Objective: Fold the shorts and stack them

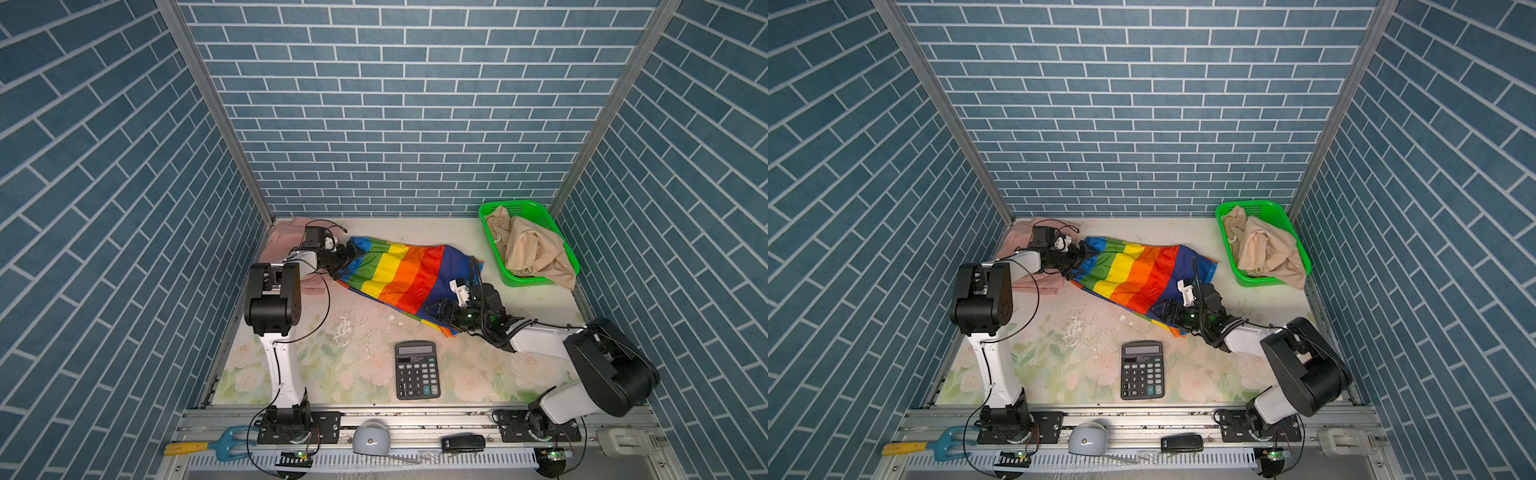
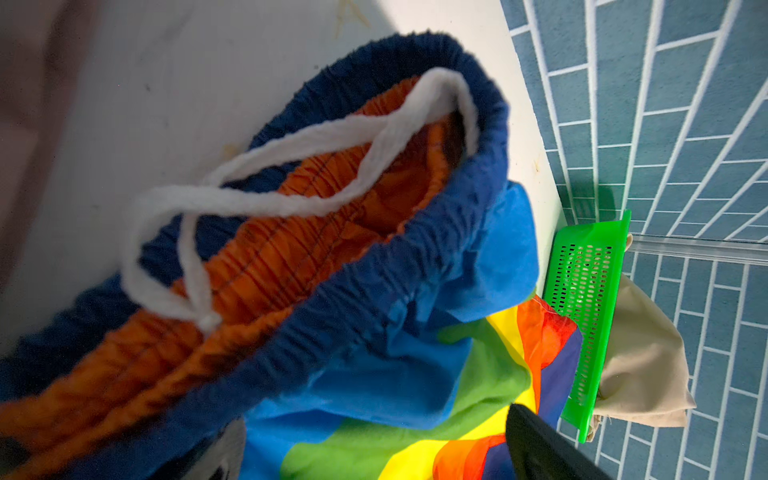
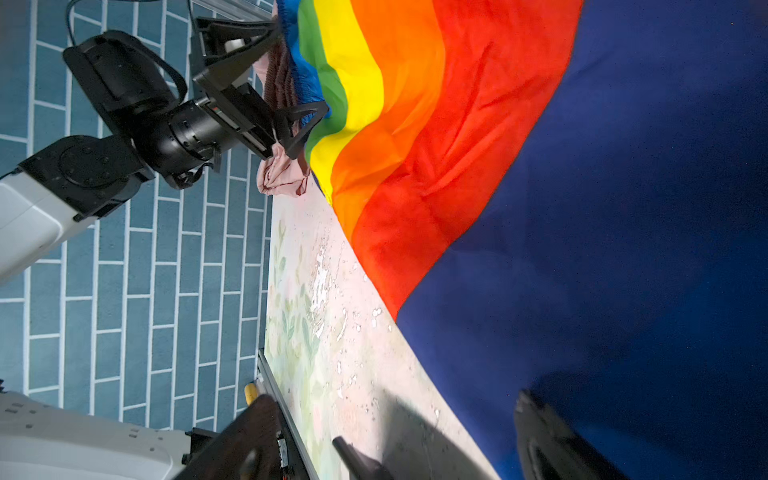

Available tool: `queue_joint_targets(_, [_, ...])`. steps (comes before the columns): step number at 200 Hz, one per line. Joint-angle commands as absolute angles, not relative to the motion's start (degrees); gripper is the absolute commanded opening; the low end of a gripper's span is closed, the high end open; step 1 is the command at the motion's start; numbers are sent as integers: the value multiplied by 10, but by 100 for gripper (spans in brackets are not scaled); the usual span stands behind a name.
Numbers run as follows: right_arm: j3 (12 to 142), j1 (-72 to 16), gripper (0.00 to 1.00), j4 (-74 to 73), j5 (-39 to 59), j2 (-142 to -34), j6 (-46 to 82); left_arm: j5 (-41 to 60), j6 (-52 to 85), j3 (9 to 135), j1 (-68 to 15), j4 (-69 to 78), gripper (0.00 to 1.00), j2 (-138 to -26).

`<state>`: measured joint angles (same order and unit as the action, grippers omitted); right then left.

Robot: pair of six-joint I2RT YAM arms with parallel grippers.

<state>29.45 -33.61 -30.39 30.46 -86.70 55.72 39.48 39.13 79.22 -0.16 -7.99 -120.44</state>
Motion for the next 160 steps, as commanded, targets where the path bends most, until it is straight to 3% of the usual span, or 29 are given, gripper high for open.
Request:
queue_joint_targets(1, [276, -338, 90, -419, 320, -914, 618, 333, 381, 769, 11, -125, 99, -1230])
queue_joint_targets(17, [251, -338, 91, -416, 320, -918, 612, 332, 381, 768, 12, -124, 100, -1231])
queue_joint_targets(76, [222, -327, 93, -194, 293, -867, 514, 319, 387, 755, 21, -126, 100, -1230])
queue_joint_targets(130, [203, -233, 94, -112, 308, -862, 469, 336, 418, 691, 13, -82, 100, -1191])
queue_joint_targets(160, [241, -207, 95, -39, 310, -781, 428, 349, 420, 670, 4, -81, 100, -1157])
